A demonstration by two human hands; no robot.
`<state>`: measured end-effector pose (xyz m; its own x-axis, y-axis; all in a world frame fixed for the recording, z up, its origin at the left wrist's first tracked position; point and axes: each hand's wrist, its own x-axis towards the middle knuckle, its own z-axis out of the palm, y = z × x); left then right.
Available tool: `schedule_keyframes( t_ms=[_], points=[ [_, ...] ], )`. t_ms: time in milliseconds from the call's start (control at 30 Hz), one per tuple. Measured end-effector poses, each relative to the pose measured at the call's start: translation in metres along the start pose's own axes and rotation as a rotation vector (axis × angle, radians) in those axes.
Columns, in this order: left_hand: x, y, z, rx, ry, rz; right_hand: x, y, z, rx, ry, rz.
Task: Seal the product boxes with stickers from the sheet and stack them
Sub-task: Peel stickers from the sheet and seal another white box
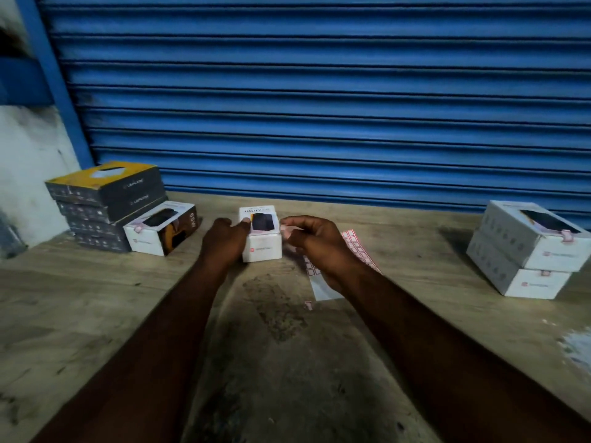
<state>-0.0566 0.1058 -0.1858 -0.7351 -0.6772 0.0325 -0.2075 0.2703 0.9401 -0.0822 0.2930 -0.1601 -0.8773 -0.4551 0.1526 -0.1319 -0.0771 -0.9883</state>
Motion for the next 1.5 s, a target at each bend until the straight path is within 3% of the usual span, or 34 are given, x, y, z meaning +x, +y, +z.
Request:
schedule_keyframes(
  t_ms=[400,600,900,1200,1500],
  points=[
    [-0.044,0.035,0.008,-0.489,-0.240,-0.140,-0.009,-0.008,-0.008,0.106,-0.042,0.016],
    [-0.053,0.042,0.006,-0.617,-0.292,-0.155,-0.017,-0.031,-0.021,-0.166,0.040,-0.143],
    [-0.063,0.049,0.012,-0.581,-0.356,-0.175,-0.012,-0.035,-0.025,-0.402,-0.014,-0.417],
    [-0.075,0.059,0.010,-0.694,-0.417,-0.300,-0.014,-0.038,-0.026,-0.440,0.057,-0.393],
    [-0.080,0.060,0.013,-0.682,-0.433,-0.291,-0.019,-0.044,-0.030,-0.382,-0.027,-0.251]
  ],
)
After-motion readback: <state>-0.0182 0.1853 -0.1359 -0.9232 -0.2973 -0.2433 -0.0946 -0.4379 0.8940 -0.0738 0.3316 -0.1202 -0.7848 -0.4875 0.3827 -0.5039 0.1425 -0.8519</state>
